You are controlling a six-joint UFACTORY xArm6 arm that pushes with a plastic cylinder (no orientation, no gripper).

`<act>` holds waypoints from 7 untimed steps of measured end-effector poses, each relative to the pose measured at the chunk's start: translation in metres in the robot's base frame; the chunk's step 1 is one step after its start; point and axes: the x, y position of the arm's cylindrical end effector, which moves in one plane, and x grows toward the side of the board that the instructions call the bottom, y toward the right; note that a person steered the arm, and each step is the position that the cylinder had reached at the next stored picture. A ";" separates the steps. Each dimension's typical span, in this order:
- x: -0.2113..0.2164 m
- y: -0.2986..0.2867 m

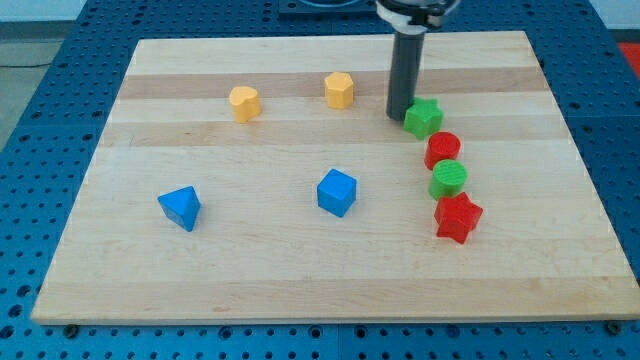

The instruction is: Reposition your arm right to the green star

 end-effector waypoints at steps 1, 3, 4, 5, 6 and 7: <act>0.002 0.028; 0.002 0.029; -0.018 0.017; -0.057 0.041; -0.060 0.113; -0.009 0.131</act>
